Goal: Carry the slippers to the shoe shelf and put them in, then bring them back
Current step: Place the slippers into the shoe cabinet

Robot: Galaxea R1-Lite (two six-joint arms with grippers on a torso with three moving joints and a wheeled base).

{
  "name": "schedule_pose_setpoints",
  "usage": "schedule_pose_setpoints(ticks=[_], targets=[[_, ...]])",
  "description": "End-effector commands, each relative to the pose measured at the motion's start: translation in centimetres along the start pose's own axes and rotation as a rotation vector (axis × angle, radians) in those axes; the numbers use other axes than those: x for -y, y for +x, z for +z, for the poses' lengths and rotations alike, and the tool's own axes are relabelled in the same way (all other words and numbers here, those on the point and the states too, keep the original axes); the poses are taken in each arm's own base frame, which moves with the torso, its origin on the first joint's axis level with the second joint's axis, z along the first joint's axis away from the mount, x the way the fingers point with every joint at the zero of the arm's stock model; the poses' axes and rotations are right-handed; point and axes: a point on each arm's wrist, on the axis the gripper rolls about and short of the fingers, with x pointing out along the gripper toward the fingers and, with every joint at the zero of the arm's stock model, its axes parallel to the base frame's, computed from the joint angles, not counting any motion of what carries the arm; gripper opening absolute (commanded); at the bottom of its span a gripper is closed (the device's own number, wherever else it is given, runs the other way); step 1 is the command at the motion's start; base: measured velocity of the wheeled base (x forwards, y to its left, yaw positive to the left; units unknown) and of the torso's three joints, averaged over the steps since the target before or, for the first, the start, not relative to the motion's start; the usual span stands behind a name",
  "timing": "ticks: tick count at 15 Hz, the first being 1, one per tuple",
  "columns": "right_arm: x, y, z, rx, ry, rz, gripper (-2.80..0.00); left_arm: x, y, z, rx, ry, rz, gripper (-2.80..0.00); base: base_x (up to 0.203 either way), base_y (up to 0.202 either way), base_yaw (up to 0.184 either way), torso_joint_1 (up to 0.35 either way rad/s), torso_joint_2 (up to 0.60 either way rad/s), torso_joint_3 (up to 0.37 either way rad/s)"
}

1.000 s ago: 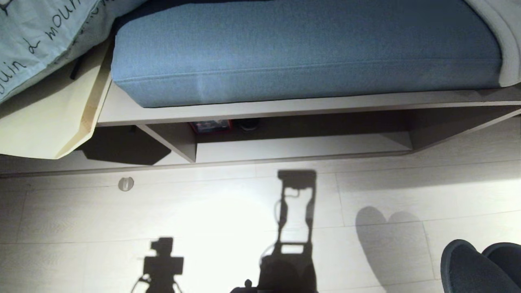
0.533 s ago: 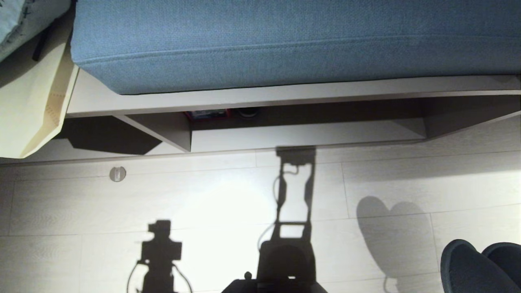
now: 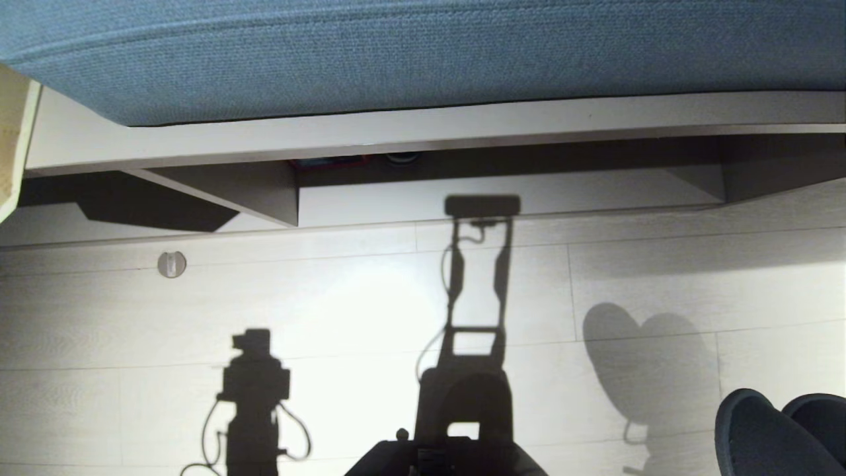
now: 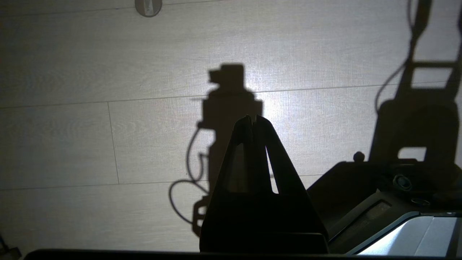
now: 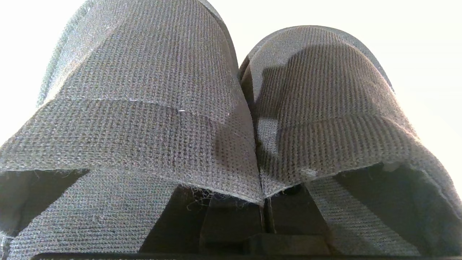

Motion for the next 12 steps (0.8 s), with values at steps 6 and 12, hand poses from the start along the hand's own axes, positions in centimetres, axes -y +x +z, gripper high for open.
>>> schedule_pose_setpoints(ticks=[6, 12], targets=[[0.00, 0.01, -0.05, -0.001, 0.000, -0.001, -2.80, 0.00, 0.00, 0.00, 0.001, 0.000, 0.000, -2.80, 0.000, 0.000, 0.000, 0.002, 0.00, -0.193], [0.00, 0.01, -0.05, -0.001, 0.000, 0.001, -2.80, 0.00, 0.01, 0.00, -0.001, 0.001, 0.000, -2.80, 0.000, 0.000, 0.000, 0.002, 0.00, -0.030]])
